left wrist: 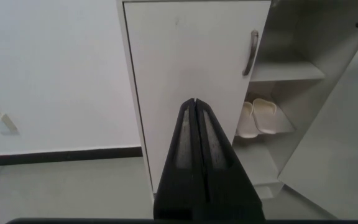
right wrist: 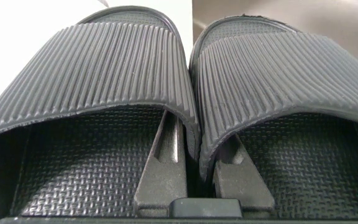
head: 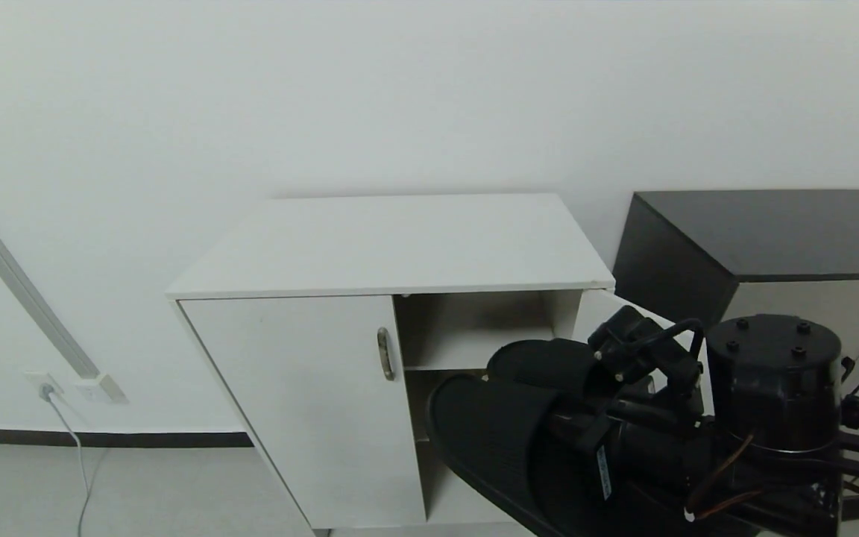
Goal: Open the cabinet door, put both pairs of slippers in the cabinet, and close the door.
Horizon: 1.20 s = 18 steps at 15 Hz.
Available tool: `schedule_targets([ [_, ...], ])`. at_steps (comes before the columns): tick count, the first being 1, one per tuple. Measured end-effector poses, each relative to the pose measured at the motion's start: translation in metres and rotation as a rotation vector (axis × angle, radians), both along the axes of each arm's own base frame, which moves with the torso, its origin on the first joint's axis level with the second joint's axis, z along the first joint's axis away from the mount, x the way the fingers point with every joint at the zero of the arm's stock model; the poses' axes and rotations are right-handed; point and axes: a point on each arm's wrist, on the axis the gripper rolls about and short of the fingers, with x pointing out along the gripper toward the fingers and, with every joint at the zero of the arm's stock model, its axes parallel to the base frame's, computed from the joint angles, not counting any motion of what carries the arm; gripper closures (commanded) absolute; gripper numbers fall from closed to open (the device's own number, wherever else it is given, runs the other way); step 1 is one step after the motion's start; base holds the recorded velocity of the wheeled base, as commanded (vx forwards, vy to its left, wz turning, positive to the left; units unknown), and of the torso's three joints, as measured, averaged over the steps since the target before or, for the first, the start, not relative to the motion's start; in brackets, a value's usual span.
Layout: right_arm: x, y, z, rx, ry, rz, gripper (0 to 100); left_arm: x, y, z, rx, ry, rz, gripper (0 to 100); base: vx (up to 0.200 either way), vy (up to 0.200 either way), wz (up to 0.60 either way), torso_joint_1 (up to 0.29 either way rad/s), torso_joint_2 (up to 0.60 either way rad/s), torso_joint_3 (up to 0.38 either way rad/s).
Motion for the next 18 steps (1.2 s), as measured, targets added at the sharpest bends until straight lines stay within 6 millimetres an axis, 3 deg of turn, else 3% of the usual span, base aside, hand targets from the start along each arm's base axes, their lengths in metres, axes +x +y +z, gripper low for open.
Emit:
schedule_targets([
  [11, -0.002, 0.006, -0.008, -0.033, 0.007, 0.023, 100, 0.000, 0.000, 0.000, 0.000, 0.000, 0.001, 100, 0.000, 0.000, 0.00, -0.165, 0.49, 0.327],
  [18, -0.002, 0.006, -0.012, -0.036, 0.000, 0.020, 100, 0.000, 0.000, 0.000, 0.001, 0.000, 0.000, 100, 0.000, 0.000, 0.00, -0.078, 0.46, 0.369],
])
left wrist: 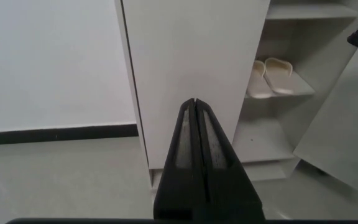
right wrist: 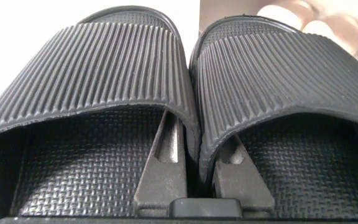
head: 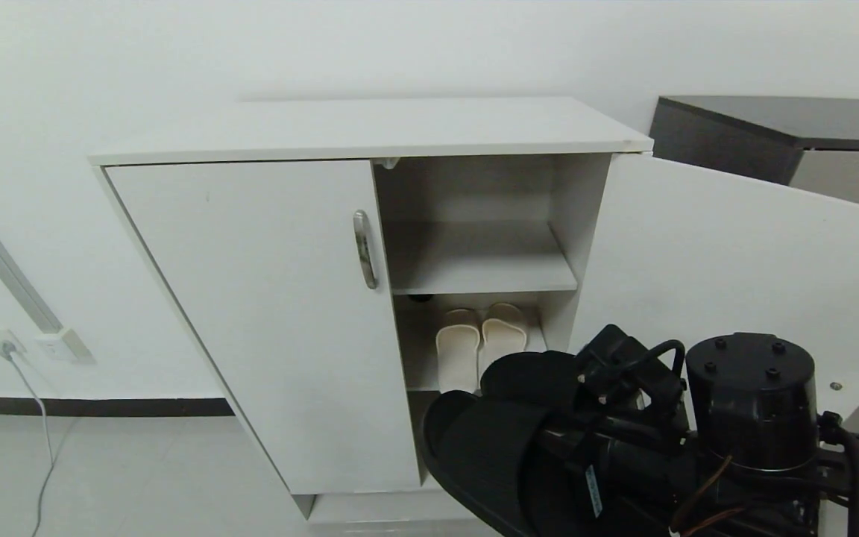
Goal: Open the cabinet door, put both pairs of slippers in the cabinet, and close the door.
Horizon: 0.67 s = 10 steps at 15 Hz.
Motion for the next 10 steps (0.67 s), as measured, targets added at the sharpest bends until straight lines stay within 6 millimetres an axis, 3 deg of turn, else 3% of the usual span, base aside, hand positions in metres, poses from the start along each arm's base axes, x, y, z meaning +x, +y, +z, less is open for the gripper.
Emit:
schedule_targets([
  [4, -0.0001, -0.0001, -0.0003, 0.000, 0.001, 0.000, 100, 0.0000, 0.0000, 0.0000, -0.001, 0.000, 0.000, 100, 0.000, 0.000, 0.00, -0.012, 0.35, 0.349],
  [10, -0.0009, -0.0009, -0.0015, -0.008, -0.003, 0.008, 100, 0.0000, 0.0000, 0.0000, 0.000, 0.000, 0.000, 100, 0.000, 0.000, 0.00, 0.002, 0.03, 0.026],
])
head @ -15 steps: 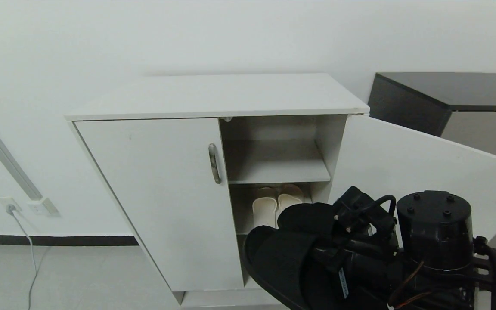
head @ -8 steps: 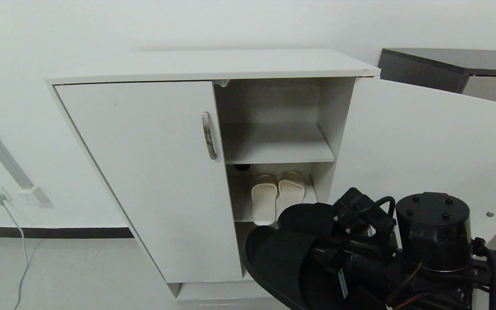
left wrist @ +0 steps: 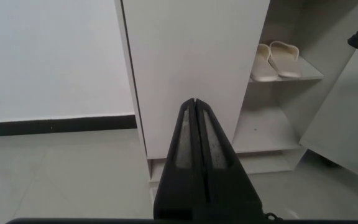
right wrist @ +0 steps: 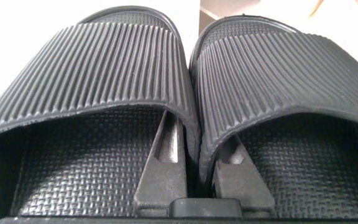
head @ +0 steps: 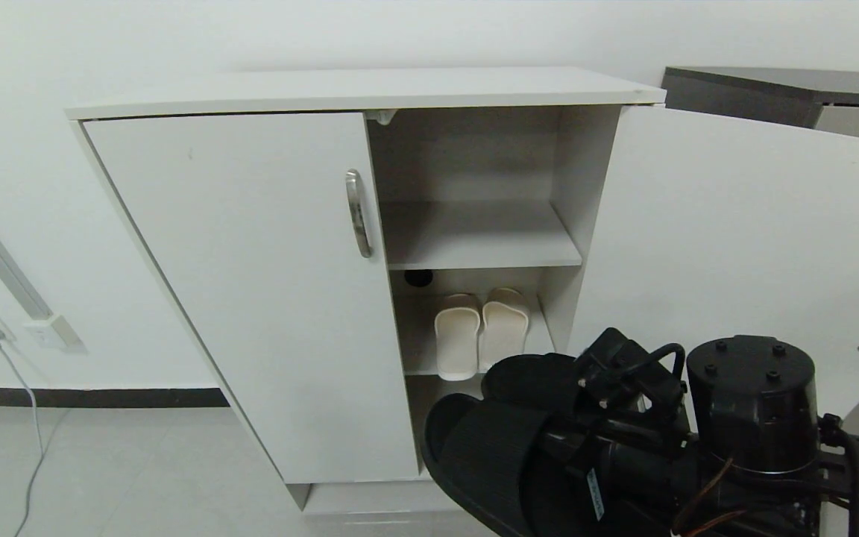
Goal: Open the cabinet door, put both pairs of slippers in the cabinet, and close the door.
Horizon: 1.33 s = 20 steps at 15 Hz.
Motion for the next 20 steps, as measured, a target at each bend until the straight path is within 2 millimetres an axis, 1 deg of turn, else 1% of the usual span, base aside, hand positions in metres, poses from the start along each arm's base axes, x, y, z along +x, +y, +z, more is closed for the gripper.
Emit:
schedule_targets([
  [4, -0.0012, -0.0016, -0.0033, -0.010, 0.009, 0.004, 100, 0.0000, -0.0001, 0.0002, 0.002, -0.001, -0.003, 100, 0.000, 0.000, 0.00, 0.000, 0.00, 0.000],
  [6, -0.0014, -0.0018, -0.0037, -0.012, 0.010, 0.004, 100, 0.0000, -0.0001, 0.0001, 0.002, 0.000, -0.004, 100, 0.000, 0.200, 0.00, 0.000, 0.00, 0.002],
  [17, -0.0047, -0.0027, -0.0071, -0.013, 0.015, 0.005, 100, 0.0000, 0.0000, 0.0002, -0.003, -0.001, 0.000, 100, 0.000, 0.000, 0.00, 0.000, 0.00, 0.000],
  [20, 0.0026, 0.0041, -0.0057, 0.007, 0.002, -0.046, 100, 0.0000, 0.0000, 0.0001, -0.003, 0.000, 0.001, 100, 0.000, 0.000, 0.00, 0.000, 0.00, 0.000],
])
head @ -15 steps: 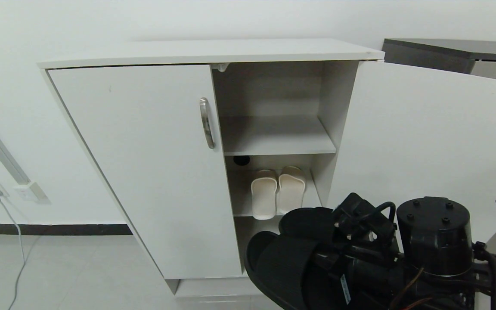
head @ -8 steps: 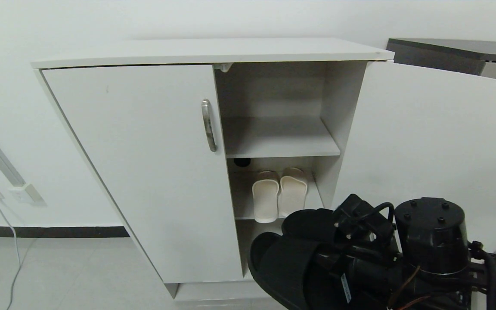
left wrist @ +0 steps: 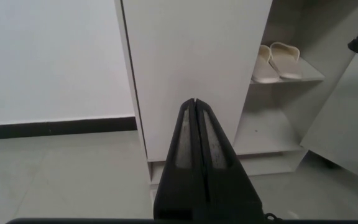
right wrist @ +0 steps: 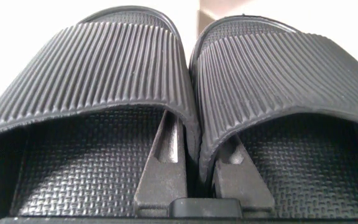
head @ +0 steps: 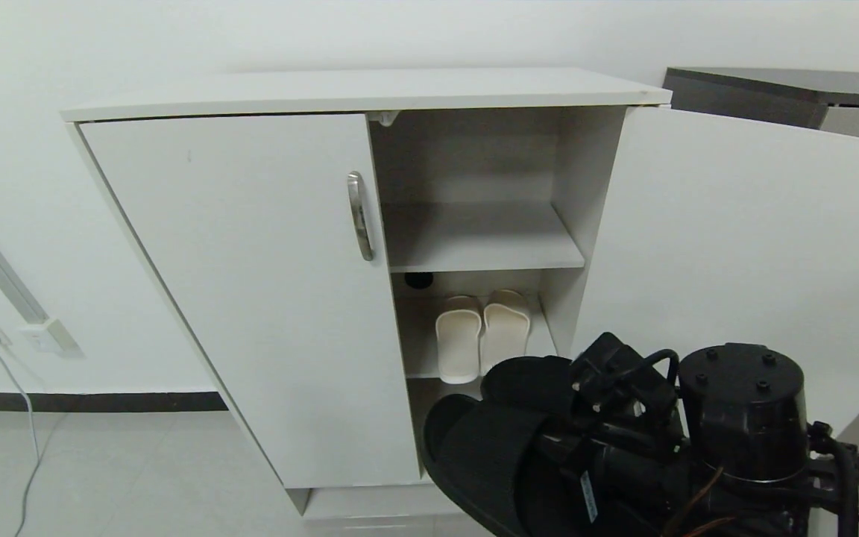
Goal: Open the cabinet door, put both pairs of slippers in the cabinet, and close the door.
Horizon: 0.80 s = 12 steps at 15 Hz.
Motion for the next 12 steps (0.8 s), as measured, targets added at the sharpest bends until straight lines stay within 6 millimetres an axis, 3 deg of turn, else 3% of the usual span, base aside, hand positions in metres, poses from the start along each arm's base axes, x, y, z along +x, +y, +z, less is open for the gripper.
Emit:
schedule_targets([
  [6, 0.031, 0.046, 0.013, 0.049, -0.041, -0.360, 100, 0.000, 0.000, 0.000, 0.001, 0.000, 0.000, 100, 0.000, 0.000, 0.00, 0.000, 0.00, 0.000],
  [12, 0.037, 0.075, 0.030, 0.082, -0.042, -0.567, 100, 0.000, 0.000, 0.000, 0.003, 0.000, -0.001, 100, 0.000, 0.000, 0.00, 0.000, 0.00, 0.000],
])
